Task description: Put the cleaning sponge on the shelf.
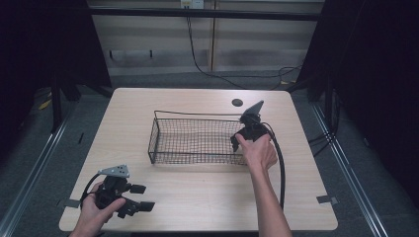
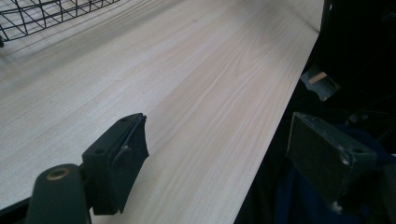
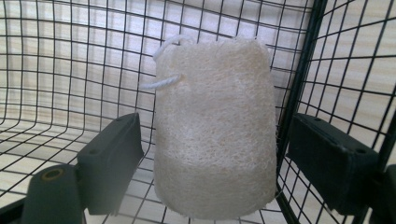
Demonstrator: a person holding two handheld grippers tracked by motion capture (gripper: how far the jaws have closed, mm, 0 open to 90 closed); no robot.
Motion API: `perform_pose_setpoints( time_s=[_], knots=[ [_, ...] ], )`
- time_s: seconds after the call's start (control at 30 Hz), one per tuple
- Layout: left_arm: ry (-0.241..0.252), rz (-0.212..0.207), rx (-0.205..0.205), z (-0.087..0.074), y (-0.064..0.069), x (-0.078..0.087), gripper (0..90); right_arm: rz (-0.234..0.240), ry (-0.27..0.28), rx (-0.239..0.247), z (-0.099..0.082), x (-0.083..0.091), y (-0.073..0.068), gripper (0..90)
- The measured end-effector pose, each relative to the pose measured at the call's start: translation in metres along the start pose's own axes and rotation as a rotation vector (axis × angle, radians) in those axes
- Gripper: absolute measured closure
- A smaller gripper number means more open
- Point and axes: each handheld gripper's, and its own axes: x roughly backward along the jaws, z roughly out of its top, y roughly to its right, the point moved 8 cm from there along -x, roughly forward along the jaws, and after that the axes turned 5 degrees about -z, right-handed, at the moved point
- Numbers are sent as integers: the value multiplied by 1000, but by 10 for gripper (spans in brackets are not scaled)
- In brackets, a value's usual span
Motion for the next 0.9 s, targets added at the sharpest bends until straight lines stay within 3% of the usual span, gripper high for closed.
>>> perform_pose_setpoints(
  time_s=[0.23, 0.9],
  knots=[
    [-2, 0, 0, 0, 0, 0, 197, 18, 65, 5, 1, 8, 1, 188],
    [-2, 2, 2, 0, 0, 0, 197, 62, 109, 32, -5, 23, 7, 184]
  ],
)
